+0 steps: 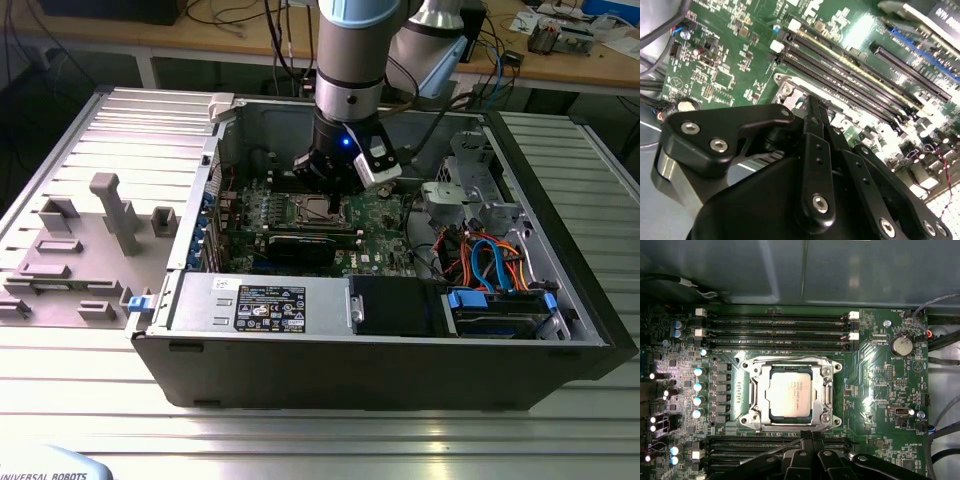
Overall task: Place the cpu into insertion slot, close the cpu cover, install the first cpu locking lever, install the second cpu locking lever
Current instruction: 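Install the second cpu locking lever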
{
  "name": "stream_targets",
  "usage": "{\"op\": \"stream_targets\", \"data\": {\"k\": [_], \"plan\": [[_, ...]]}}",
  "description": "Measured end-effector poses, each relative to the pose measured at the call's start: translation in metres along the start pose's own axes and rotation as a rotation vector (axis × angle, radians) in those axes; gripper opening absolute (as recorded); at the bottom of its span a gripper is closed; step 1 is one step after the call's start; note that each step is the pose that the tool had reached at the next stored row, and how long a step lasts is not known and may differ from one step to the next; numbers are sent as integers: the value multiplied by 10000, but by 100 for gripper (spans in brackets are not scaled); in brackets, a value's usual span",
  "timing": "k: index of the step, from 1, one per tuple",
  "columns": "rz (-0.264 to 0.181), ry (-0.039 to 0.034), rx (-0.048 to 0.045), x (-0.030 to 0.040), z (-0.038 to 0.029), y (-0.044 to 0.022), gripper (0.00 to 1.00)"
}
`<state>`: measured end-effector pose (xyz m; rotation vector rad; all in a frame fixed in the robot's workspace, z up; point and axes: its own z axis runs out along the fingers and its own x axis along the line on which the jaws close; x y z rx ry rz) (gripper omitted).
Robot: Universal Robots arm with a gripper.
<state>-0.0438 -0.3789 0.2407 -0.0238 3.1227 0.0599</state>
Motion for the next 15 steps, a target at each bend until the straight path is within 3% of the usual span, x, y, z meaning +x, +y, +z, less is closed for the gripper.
{"op": "stream_targets", "data": {"k": [3, 5, 6, 7, 9, 12, 15], "plan": [[0, 7, 0, 0, -2, -49, 11], [3, 84, -1, 1, -2, -61, 11], [10, 273, -4, 0, 1, -64, 11], [7, 413, -27, 1, 6, -77, 11], [3, 453, -124, 4, 12, -110, 11], [1, 460, -379, 6, 22, -158, 11], [1, 460, -417, 7, 24, -160, 11]]}}
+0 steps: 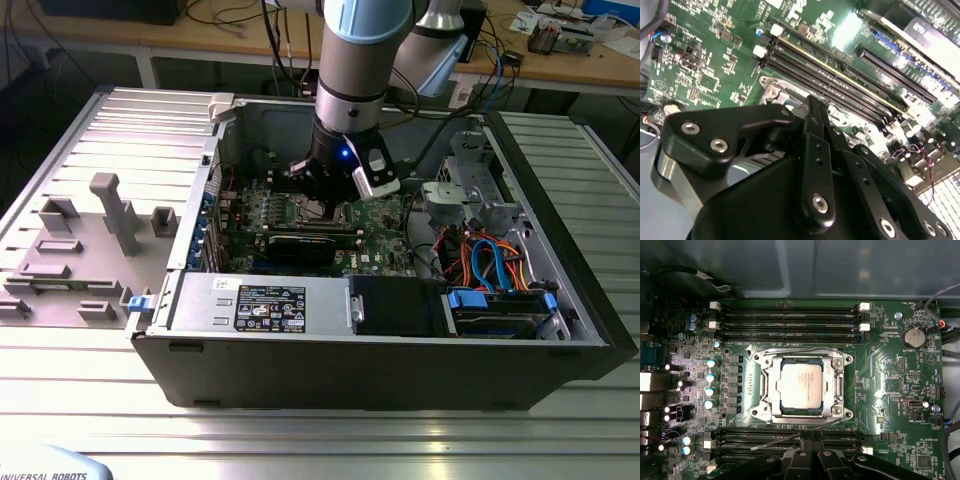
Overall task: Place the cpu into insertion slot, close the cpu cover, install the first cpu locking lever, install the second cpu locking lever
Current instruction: 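Install the second cpu locking lever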
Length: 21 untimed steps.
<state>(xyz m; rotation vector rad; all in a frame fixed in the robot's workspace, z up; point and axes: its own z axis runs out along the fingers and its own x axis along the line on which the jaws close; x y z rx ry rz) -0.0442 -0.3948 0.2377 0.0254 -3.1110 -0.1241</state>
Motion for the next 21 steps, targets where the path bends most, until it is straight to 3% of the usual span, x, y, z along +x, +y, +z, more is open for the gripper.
{"op": "stream_targets", "data": {"k": [21], "plan": [[-131, 10, 2, 2, 2, -8, 11]]}}
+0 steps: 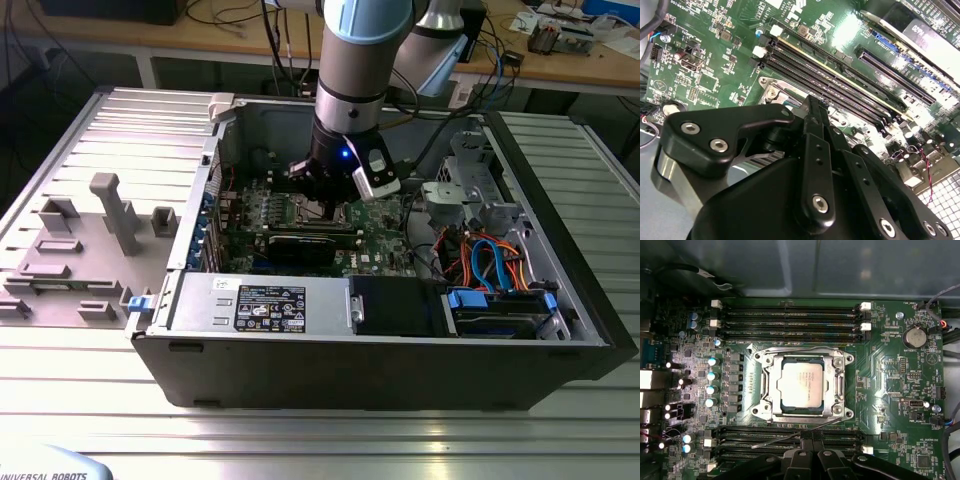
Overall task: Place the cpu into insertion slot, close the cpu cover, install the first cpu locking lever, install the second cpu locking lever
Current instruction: 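Install the second cpu locking lever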
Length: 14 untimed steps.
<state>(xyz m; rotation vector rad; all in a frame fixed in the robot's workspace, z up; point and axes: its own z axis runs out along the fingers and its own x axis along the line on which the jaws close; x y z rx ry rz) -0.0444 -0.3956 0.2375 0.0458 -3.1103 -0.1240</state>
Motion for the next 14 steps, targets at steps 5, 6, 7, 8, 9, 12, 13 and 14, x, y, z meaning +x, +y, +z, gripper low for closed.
{"op": "stream_targets", "data": {"k": [5, 6, 7, 8, 9, 12, 13, 14], "plan": [[-7, 2, -1, 0, 3, 0, 11], [-7, 1, -1, 0, 3, 0, 11], [-7, 2, 0, 0, 3, 0, 11], [-7, 1, -1, -1, 4, 0, 11], [-7, 1, 0, -1, 4, 0, 11], [-7, 1, -1, 0, 4, 0, 11], [-7, 1, -1, -1, 4, 0, 11], [-6, 5, -1, 0, 4, 0, 11]]}}
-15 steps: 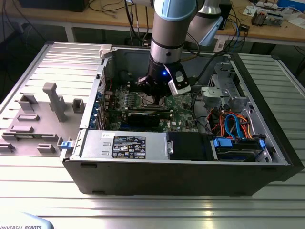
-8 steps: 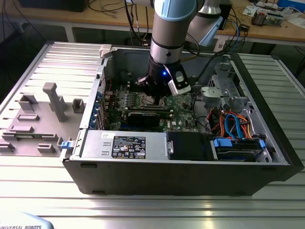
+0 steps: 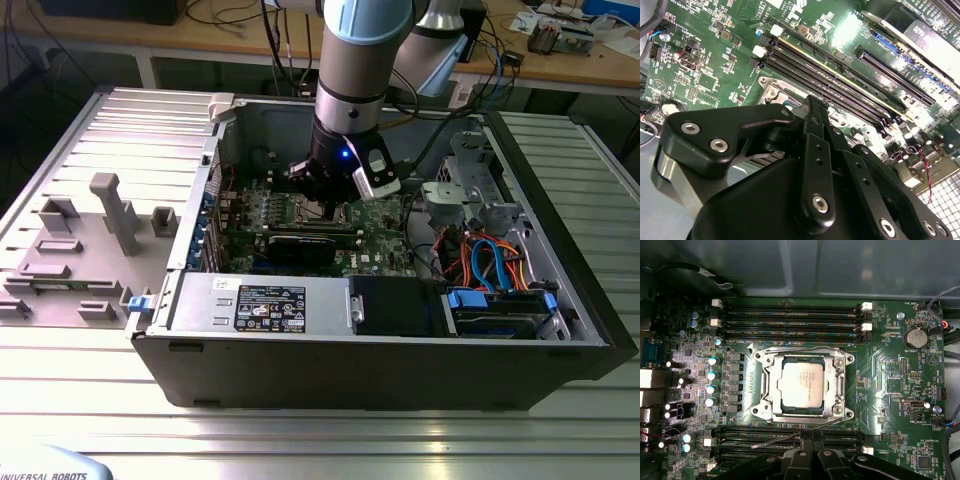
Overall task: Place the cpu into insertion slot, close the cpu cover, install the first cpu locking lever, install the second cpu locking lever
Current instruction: 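Install the second cpu locking lever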
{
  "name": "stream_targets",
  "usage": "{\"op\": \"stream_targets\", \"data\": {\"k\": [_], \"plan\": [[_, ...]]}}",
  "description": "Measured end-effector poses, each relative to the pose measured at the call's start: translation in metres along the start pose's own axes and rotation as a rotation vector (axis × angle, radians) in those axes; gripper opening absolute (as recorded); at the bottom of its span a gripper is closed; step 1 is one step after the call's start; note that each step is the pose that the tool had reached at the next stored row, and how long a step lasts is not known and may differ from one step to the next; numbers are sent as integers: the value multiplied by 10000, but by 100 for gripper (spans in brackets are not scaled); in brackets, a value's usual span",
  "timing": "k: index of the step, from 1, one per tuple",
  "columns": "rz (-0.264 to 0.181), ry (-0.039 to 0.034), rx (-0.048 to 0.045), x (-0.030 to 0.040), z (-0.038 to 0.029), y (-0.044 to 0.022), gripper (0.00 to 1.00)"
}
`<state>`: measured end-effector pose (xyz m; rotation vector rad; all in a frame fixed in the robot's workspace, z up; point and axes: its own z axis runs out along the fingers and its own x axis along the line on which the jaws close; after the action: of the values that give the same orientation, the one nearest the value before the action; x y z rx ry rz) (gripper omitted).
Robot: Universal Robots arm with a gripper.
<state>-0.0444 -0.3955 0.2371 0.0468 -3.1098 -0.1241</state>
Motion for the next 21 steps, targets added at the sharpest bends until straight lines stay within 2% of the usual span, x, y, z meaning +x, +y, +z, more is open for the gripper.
{"op": "stream_targets", "data": {"k": [4, 6, 7, 9, 11, 13, 14, 15, 21], "plan": [[-2, 5, -90, 6, 4, -4, 11], [-6, 2, -181, 39, 11, -5, 11], [-8, -1, -293, 81, 18, -12, 11], [-13, -5, -420, 119, 31, -28, 11], [-16, -6, -496, 156, 41, -35, 11], [-19, -10, -640, 213, 58, -46, 11], [-22, -14, -760, 247, 74, -67, 11], [-26, -17, -835, 265, 84, -85, 11], [-33, -23, -1043, 317, 112, -157, 11]]}}
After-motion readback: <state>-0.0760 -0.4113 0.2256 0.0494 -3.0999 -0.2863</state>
